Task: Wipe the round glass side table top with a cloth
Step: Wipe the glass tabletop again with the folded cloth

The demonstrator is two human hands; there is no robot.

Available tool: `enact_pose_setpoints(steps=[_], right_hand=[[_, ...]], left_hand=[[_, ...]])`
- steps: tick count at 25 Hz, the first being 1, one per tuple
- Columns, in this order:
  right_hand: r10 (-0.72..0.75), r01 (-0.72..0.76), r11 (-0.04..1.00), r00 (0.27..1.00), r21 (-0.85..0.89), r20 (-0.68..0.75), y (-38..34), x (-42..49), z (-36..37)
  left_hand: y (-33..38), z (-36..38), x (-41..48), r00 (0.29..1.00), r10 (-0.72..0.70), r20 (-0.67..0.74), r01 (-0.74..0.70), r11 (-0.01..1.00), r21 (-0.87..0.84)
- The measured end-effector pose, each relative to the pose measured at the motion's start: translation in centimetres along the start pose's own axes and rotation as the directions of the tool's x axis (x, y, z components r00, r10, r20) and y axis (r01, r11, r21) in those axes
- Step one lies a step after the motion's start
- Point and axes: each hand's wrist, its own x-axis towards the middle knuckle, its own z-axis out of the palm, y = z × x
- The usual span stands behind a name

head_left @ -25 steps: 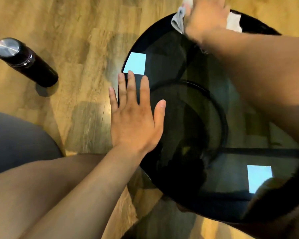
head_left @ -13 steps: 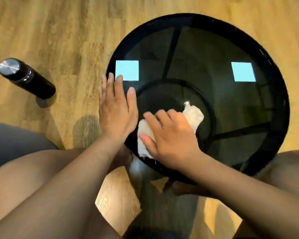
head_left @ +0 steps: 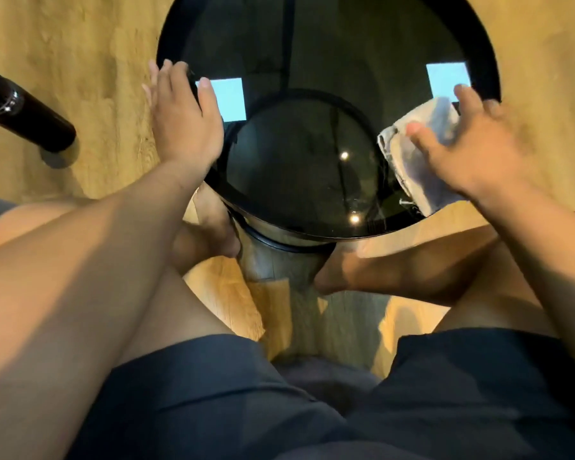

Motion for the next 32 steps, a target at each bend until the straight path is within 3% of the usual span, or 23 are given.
enact_pose_setpoints(steps=[3, 7, 9, 11, 12, 13, 15, 16, 18, 20, 22, 24, 25, 26, 28, 30, 32], right_hand=[[-0.182, 0.178, 0.982, 0.981, -0.056, -0.07, -0.6, -1.8, 2.4], [-0.14, 0.145, 0.988, 0.987, 0.055, -0.082, -7.4, -3.3, 3.0], [-0.358, 0.363, 0.93, 0.93, 0.055, -0.083, -12.4, -5.6, 4.0], [-0.574, 0.574, 0.818, 0.819, 0.041, -0.024, -13.9, -5.8, 4.1], [-0.565, 0.565, 0.825, 0.825, 0.005, -0.004, -12.6, -3.9, 3.4], [-0.479, 0.478, 0.878, 0.878, -0.022, -0.019, -10.5, -1.7, 2.7], [-0.174, 0.172, 0.984, 0.983, -0.046, -0.055, -4.8, 3.4, 1.3], [-0.032, 0.03, 0.999, 0.998, -0.038, -0.045, -2.5, 4.9, 0.7], [0.06, -0.058, 0.998, 0.995, 0.03, -0.075, -1.8, 4.6, 1.1], [-0.028, 0.032, 0.997, 0.998, 0.069, -0.059, -6.1, 0.9, 2.7], [-0.251, 0.248, 0.958, 0.968, 0.145, 0.001, -11.7, -4.4, 3.7], [-0.528, 0.506, 0.844, 0.843, 0.178, 0.105, -14.2, -8.7, 3.8], [-0.612, 0.592, 0.789, 0.781, 0.168, 0.126, -12.8, -8.7, 3.2], [-0.622, 0.609, 0.783, 0.771, 0.127, 0.138, -10.0, -8.2, 2.1], [-0.502, 0.505, 0.863, 0.856, 0.007, 0.122, -2.2, -5.4, 0.6], [-0.192, 0.205, 0.971, 0.975, -0.126, 0.111, 5.0, -2.3, -1.4], [0.015, -0.013, 0.996, 1.0, -0.09, 0.021, 6.0, -1.6, -1.7]], left_hand=[[0.2, -0.1, 0.1, 1.0, -0.015, 0.011, 0.015, 1.0, -0.006], [0.4, -0.1, 0.0, 1.0, -0.028, 0.001, 0.028, 1.0, 0.01], [0.5, -0.2, 0.0, 1.0, -0.027, 0.004, 0.027, 1.0, 0.005], [0.4, -0.1, -0.1, 1.0, -0.019, 0.001, 0.019, 1.0, -0.004], [0.4, -0.1, -0.1, 1.0, -0.02, -0.001, 0.02, 1.0, -0.009], [0.3, 0.0, -0.1, 1.0, -0.02, -0.004, 0.02, 1.0, -0.014], [0.2, 0.1, 0.1, 1.0, -0.021, -0.018, 0.02, 1.0, -0.019], [0.1, 0.0, 0.1, 0.999, -0.024, -0.023, 0.024, 1.0, -0.02], [0.0, -0.2, 0.1, 0.999, -0.031, -0.021, 0.031, 0.999, -0.02], [0.3, -0.2, 0.0, 1.0, -0.01, -0.001, 0.01, 1.0, -0.008], [0.5, -0.3, 0.0, 0.997, 0.067, 0.033, -0.069, 0.995, 0.073], [0.7, -0.6, -0.6, 0.986, 0.147, 0.074, -0.157, 0.974, 0.163], [1.0, -0.7, -1.2, 0.978, 0.183, 0.096, -0.198, 0.963, 0.183], [1.4, -0.6, -2.4, 0.965, 0.23, 0.127, -0.251, 0.949, 0.19], [2.0, -0.4, -5.4, 0.923, 0.33, 0.201, -0.366, 0.913, 0.183], [2.1, 0.1, -7.7, 0.882, 0.396, 0.257, -0.448, 0.872, 0.194], [1.9, 0.2, -8.7, 0.858, 0.417, 0.3, -0.484, 0.852, 0.199]])
